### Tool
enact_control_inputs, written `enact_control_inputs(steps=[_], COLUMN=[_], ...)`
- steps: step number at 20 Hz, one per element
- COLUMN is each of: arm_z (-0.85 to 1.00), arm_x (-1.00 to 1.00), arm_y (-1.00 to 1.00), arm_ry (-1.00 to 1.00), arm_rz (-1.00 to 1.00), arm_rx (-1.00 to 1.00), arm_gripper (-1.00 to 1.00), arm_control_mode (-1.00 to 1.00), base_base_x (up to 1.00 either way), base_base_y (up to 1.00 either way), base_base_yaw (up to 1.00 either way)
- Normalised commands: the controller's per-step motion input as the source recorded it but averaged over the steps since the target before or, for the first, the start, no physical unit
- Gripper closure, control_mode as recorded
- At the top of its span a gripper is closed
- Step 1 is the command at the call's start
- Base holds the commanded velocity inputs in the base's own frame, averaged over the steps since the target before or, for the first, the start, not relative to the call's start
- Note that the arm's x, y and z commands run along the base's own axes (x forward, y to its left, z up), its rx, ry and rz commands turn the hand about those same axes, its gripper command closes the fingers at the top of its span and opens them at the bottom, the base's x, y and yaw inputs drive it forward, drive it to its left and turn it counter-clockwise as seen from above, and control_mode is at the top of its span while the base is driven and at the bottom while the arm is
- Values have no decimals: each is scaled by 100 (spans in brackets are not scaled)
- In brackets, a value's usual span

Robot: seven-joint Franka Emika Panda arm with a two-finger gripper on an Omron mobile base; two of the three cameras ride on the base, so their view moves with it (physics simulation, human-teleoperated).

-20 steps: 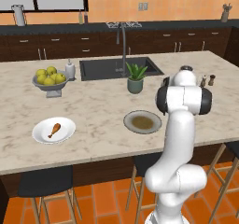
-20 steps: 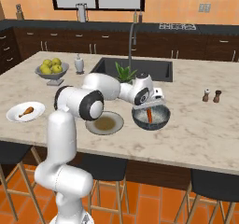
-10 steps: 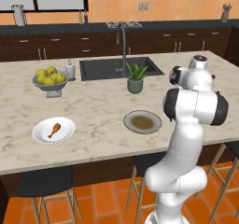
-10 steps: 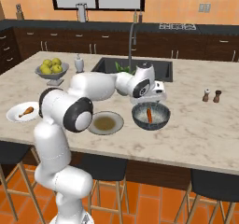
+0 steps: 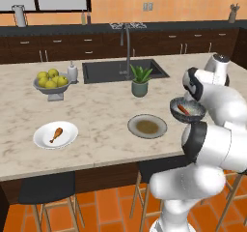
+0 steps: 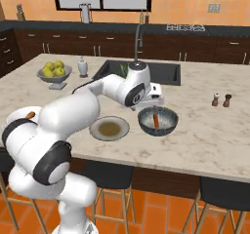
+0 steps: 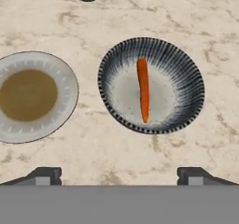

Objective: Pick the chicken drumstick and carrot from their plates and place them in the bowl. Then put the bowl in the fridge.

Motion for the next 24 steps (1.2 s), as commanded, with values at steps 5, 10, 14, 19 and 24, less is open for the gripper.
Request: enact_control_inputs(steps=[5,10,14,19,24], arm_z=[2,0,0,0,0], arm_x=[-100,-20,0,0,0], arm_y=[98,20,0,0,0], arm_ry=[-20,-5,0,0,0], arm_rz=[8,3,0,0,0], arm_rx=[-9,-1,0,0,0], arm_gripper=[-100,-100,-100,-100,-100], arm_control_mode=[-100,100,100,100,100], base_base_x=[0,-72,-36,17,59], base_base_y=[0,80,100,100,99], base_base_yaw=[0,12,4,-2,-16])
